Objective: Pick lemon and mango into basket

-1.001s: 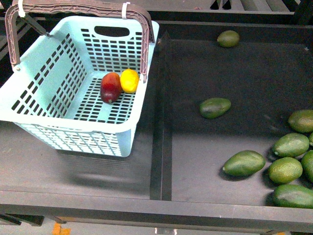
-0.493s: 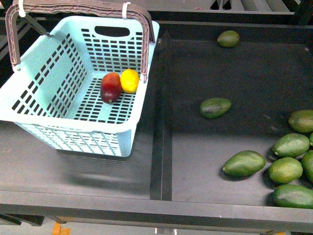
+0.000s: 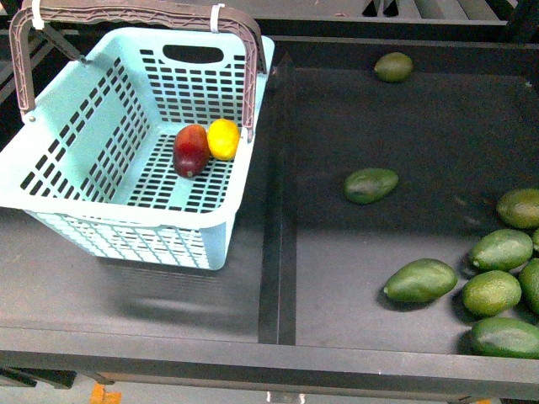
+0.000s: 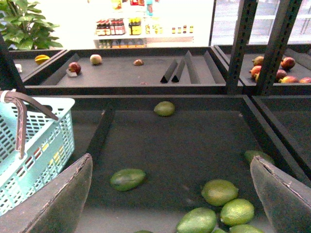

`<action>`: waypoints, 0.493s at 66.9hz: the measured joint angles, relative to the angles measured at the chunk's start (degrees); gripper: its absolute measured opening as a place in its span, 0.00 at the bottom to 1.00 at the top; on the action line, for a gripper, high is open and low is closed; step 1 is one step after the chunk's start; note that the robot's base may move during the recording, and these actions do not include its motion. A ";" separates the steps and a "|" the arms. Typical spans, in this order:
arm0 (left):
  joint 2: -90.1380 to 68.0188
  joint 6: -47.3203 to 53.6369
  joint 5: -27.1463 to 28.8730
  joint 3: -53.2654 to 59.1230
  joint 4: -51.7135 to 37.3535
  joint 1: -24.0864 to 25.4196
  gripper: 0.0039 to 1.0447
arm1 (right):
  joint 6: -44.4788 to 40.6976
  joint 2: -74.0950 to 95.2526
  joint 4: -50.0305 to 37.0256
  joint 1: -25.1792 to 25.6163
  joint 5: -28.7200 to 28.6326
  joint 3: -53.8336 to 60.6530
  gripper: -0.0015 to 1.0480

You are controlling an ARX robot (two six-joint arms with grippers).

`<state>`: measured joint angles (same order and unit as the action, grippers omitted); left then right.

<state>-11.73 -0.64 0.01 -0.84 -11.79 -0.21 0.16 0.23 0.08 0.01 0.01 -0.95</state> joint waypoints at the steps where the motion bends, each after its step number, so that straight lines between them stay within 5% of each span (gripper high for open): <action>1: 0.26 0.00 0.00 0.00 0.28 0.00 0.03 | 0.00 0.00 0.00 0.00 0.00 0.00 0.92; 12: 9.49 0.02 0.00 -0.02 11.02 0.02 0.03 | 0.00 0.00 0.00 0.00 0.00 0.00 0.92; 33: 11.37 0.02 0.02 -0.02 11.72 0.02 0.03 | 0.00 0.00 0.00 0.00 0.00 0.00 0.92</action>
<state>-0.36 -0.62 0.03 -0.86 -0.08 -0.19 0.16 0.23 0.08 0.01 0.01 -0.95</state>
